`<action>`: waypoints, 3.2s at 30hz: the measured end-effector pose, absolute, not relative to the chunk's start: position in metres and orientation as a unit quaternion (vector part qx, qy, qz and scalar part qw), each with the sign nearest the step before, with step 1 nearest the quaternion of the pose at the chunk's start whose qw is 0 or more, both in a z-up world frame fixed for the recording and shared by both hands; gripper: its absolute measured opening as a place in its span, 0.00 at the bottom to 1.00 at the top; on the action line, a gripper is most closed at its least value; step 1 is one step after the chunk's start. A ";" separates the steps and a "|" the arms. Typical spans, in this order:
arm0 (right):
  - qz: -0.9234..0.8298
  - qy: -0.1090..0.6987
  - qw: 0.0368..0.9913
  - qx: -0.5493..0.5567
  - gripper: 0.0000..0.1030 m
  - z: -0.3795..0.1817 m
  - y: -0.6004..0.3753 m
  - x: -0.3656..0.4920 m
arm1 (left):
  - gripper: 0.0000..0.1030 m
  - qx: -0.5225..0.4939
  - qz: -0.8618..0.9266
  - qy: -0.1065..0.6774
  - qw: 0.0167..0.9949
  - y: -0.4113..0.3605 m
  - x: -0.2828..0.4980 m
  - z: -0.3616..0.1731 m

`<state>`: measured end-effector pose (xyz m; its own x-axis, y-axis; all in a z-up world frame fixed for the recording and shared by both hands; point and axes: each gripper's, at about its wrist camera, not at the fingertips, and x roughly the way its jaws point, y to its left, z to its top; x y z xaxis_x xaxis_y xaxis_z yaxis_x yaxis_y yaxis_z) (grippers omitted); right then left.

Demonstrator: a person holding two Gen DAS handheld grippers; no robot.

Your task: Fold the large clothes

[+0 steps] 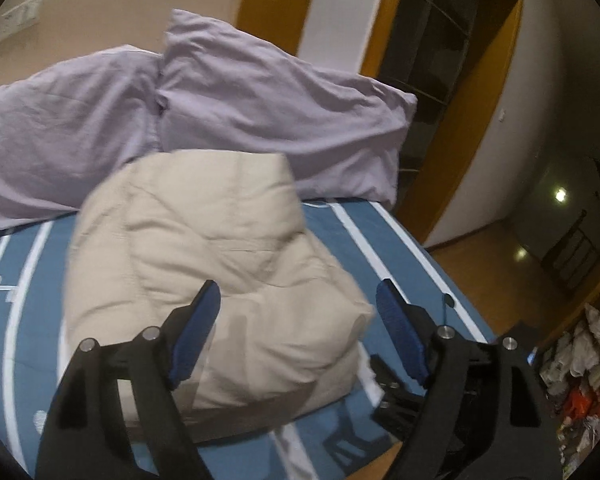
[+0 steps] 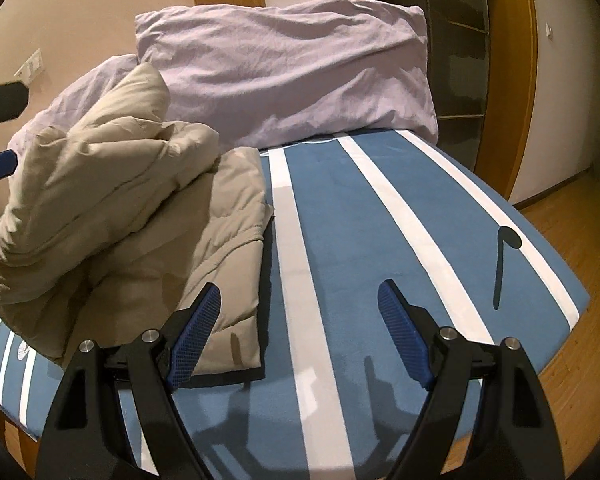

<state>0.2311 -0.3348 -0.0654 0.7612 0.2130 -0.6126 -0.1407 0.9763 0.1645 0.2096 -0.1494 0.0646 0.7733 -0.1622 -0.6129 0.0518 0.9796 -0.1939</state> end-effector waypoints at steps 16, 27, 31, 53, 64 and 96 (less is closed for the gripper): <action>0.095 0.326 0.939 0.050 0.82 -0.057 -0.330 0.227 | 0.80 -0.037 0.126 0.304 0.944 -0.053 0.223 0.069; 0.086 0.325 0.940 0.055 0.82 -0.054 -0.335 0.240 | 0.84 -0.080 0.146 0.340 0.926 -0.006 0.261 0.016; 0.077 0.315 0.944 0.058 0.82 -0.045 -0.342 0.243 | 0.82 -0.078 0.107 0.341 0.931 -0.020 0.263 0.002; 0.182 0.255 0.949 0.027 0.60 0.032 -0.244 0.287 | 0.82 -0.044 0.080 0.331 0.939 -0.067 0.268 -0.022; 0.118 0.304 0.945 0.014 0.59 -0.004 -0.227 0.354 | 0.83 -0.052 0.064 0.323 0.943 -0.065 0.267 -0.022; 0.103 0.309 0.945 0.040 0.62 -0.071 -0.244 0.366 | 0.98 -0.045 0.139 0.344 0.928 -0.051 0.330 -0.008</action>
<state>0.3657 -0.2440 -0.0712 0.7881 0.2202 -0.5748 -0.1707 0.9754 0.1396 0.3304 -0.0509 -0.0084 0.7251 0.2272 -0.6501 -0.2897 0.9571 0.0114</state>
